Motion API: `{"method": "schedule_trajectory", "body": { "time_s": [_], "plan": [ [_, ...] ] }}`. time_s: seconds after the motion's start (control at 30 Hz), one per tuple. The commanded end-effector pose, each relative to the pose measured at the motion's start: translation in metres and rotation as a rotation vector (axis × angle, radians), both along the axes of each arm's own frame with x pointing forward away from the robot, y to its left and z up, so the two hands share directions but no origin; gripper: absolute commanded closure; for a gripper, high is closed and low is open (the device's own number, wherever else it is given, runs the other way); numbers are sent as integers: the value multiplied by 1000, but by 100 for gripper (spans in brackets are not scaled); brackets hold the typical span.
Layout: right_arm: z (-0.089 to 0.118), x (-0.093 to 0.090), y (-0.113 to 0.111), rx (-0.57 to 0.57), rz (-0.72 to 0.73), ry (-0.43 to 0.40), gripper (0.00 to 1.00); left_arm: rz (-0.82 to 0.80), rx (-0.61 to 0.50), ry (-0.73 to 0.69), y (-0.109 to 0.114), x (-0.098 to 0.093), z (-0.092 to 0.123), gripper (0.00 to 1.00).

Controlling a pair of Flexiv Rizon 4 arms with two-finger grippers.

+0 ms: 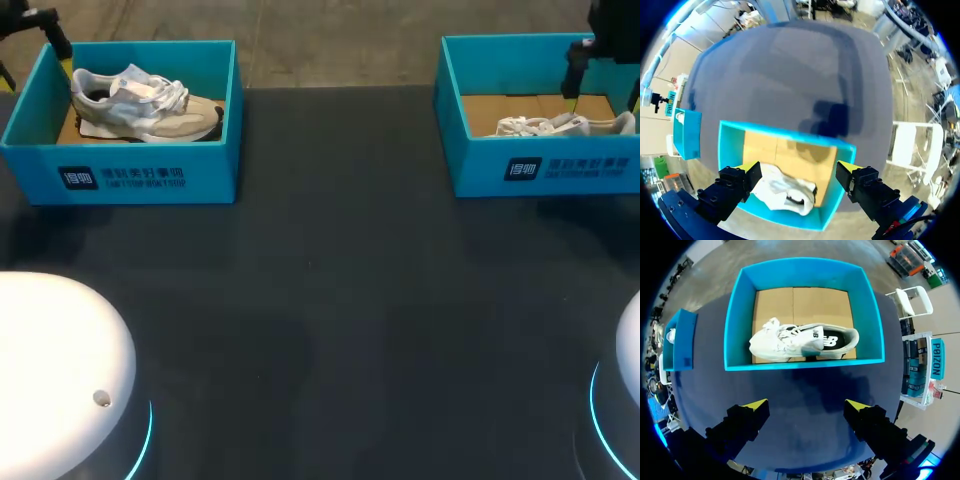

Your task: Take the shoe out of the shoebox, open the shoe tongue, remove and reinsert the insole, then place the shoe into the shoebox

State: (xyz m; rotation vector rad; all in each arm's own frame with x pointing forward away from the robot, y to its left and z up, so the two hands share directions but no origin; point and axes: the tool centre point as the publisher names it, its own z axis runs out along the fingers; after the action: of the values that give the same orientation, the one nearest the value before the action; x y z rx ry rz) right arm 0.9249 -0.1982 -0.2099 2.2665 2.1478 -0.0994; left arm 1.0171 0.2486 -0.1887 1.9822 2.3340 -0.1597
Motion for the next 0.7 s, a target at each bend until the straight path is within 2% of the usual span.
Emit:
{"method": "schedule_trajectory", "body": {
  "time_s": [0.03,0.2,0.33,0.47,0.7],
  "plan": [
    [0,-1,0,-1,-1,-2,0,-22,46,-34,7,33,-14,0],
    [0,-1,0,-1,-1,-2,0,-42,55,-42,23,72,-23,0],
    [0,-1,0,-1,-1,-2,0,-58,43,-55,29,91,-28,0],
    [0,-1,0,-1,-1,-2,0,-64,55,-58,27,105,-38,0],
    [0,-1,0,-1,-1,-2,0,-87,67,-49,22,117,-49,0]
  ]
}}
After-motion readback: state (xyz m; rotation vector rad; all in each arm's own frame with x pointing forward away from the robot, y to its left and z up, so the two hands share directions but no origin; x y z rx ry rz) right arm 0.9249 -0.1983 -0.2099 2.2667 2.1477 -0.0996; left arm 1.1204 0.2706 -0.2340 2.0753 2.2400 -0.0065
